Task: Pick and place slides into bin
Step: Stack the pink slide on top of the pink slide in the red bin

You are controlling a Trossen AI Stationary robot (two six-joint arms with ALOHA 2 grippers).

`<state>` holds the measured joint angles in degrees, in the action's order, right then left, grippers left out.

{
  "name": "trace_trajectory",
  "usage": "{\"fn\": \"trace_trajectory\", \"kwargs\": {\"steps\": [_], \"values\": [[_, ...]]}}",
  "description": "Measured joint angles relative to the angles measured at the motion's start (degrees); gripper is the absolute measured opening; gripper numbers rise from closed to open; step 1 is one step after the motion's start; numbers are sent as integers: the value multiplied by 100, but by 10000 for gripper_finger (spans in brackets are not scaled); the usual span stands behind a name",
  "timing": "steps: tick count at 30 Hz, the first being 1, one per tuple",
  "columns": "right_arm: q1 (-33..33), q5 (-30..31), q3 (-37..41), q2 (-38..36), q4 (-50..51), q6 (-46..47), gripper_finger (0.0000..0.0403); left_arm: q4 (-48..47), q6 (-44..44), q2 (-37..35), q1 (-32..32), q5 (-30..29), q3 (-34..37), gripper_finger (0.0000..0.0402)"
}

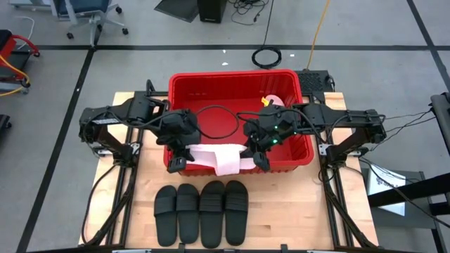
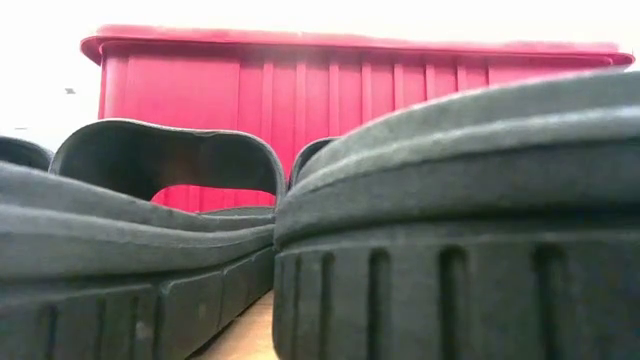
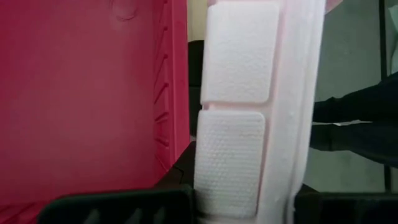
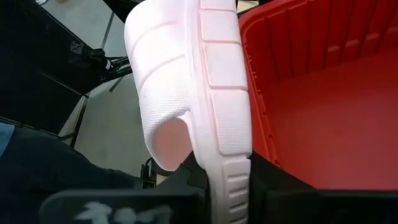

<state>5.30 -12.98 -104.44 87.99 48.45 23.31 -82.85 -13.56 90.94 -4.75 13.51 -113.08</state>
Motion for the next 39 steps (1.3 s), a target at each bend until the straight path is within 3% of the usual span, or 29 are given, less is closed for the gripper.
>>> {"fn": "trace_trajectory", "kwargs": {"steps": [11, 15, 21, 30, 39], "values": [[7, -79, 7, 2, -364, -7, 30, -35, -29, -95, 0, -4, -7, 54], [7, -78, 9, 2, -430, 37, 33, -32, -400, -122, 2, 110, -8, 74], [-9, -78, 9, 7, -476, 37, 30, 101, -682, -113, 28, 748, -9, 117], [-169, -51, 2, -346, -298, -16, 31, 95, -827, -644, 372, 391, -7, 184], [-330, 180, -4, -923, -159, -15, 30, 70, -1168, -1559, 796, -65, -7, 207]]}}
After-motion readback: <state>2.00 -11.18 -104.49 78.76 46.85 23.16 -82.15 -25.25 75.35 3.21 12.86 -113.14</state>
